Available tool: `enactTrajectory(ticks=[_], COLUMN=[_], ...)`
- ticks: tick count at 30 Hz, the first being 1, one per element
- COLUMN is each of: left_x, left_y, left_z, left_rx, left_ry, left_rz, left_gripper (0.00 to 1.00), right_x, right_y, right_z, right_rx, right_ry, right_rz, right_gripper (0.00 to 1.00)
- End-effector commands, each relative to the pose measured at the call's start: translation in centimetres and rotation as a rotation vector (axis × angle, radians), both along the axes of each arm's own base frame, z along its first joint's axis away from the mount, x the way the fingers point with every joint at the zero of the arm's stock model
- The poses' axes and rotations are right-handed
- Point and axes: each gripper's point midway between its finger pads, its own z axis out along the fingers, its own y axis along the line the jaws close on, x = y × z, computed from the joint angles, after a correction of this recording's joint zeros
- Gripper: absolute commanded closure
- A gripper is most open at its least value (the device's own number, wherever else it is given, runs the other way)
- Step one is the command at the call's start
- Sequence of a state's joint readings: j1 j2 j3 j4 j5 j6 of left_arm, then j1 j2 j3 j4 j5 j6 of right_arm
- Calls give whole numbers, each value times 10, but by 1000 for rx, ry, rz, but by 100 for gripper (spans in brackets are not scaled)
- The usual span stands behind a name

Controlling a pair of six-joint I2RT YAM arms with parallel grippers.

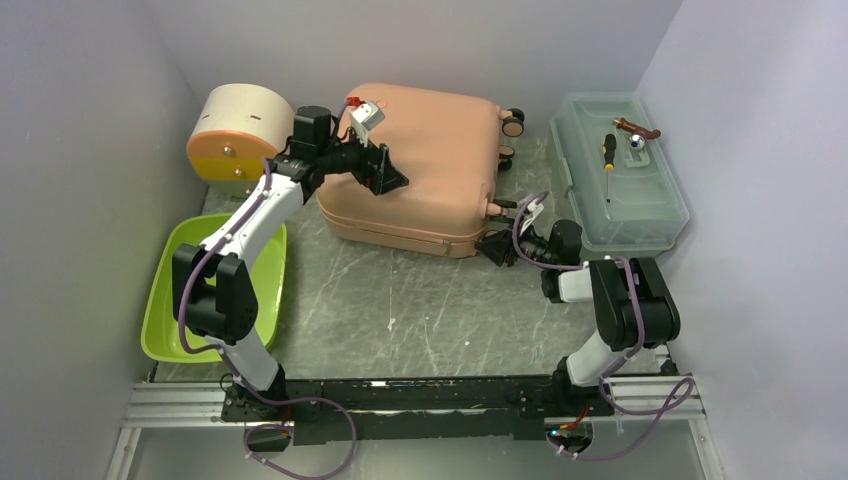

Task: Open, take out, and arrange the luggage
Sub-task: Adjust the wheels of the luggage at the center of the board.

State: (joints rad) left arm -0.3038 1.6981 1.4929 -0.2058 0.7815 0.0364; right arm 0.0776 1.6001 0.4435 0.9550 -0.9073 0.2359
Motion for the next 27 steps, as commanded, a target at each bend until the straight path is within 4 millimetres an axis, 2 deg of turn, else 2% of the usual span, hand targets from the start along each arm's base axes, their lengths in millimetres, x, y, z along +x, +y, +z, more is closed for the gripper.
enactTrajectory(ticks=[1,5,10,12,16,18,22,27], left_x=[-10,-11,-11,-12,-12,-13,-14,-14], left_y=[-4,-4,-4,-4,-4,-3,-3,-4], left_z=[-14,-13,-13,-13,-11,-10,-11,-11], left_rx=[3,3,3,3,3,4,3,0], left_ry=[98,97,97,96,92,89,91,92], left_rz=[-16,-18,-16,-16,-17,-18,-19,-19], left_gripper=[1,0,1,1,1,1,1,1], right_x=[4,6,2,-3,-15,-19,-17,-6], right_y=[19,17,17,19,23,23,21,19], right_z=[24,25,32,35,40,41,42,48], right_rx=[0,-10,-15,-11,-6,-13,-26,-30], right_ry=[-201,-220,-258,-278,-317,-336,-354,-371], right_rz=[85,68,72,101,157,168,156,117], right_gripper=[67,84,88,83,59,55,54,59])
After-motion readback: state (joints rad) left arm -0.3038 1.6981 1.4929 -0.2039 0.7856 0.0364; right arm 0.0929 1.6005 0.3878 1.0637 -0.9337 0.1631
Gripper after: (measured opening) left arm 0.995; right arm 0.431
